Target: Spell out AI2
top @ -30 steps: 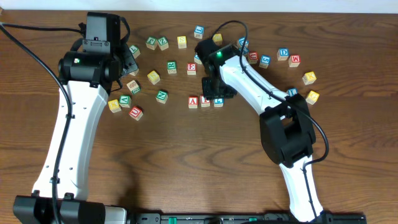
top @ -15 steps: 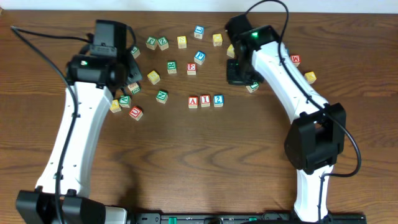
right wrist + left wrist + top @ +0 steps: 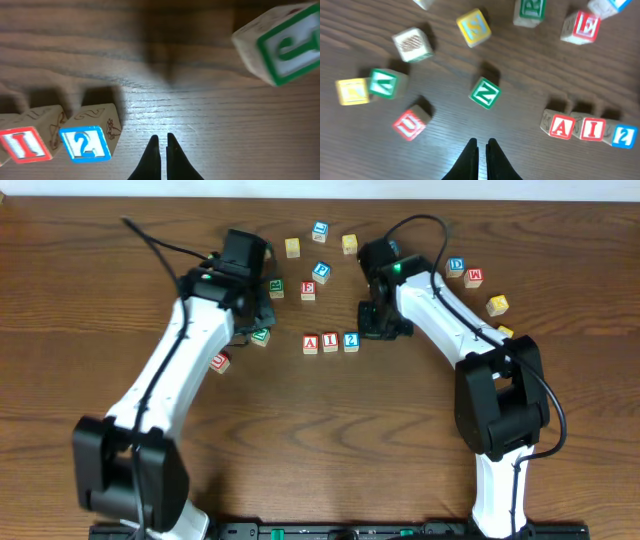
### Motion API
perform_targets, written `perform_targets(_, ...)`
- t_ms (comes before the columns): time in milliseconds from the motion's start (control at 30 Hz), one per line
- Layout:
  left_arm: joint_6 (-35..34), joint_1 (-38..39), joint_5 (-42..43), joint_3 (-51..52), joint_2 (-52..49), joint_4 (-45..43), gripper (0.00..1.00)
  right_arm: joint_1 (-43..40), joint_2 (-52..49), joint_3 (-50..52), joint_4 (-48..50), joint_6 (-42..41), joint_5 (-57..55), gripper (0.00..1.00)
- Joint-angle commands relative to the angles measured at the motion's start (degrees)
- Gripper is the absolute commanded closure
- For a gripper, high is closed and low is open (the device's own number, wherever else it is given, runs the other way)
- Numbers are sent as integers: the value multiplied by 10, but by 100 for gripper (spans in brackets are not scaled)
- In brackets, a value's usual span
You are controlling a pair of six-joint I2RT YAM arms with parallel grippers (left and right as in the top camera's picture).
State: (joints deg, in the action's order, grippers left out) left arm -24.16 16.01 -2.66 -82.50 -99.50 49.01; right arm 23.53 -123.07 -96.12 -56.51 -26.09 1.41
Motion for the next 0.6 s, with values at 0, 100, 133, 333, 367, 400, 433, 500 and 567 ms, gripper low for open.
perform_targets(0,-1,14,12,7,-34,-3,93,3,-3,24,19,4,13,99)
perform_targets(100,-2,19,12,7,-52,-3,92,2,-3,45,44,4,22,99)
perform_targets(133,-4,20,12,7,-58,-3,92,2,-3,49,47,4,22,99)
perform_targets(333,-12,20,47,10,-83,-12,93,2,-3,52,54,4,24,98)
perform_targets(367,-12,20,54,13,-87,-17,92,3,-3,52,54,4,24,98)
perform_targets(400,-12,20,58,16,-91,-23,92,3,-3,52,53,4,24,97)
perform_targets(433,-12,20,60,17,-96,-27,93,3,-3,52,54,4,24,97)
perform_targets(500,-12,20,64,18,-107,-34,93,2,-3,52,53,4,24,96)
perform_targets(567,-12,20,71,18,-117,-42,93,3,-3,52,53,4,24,96)
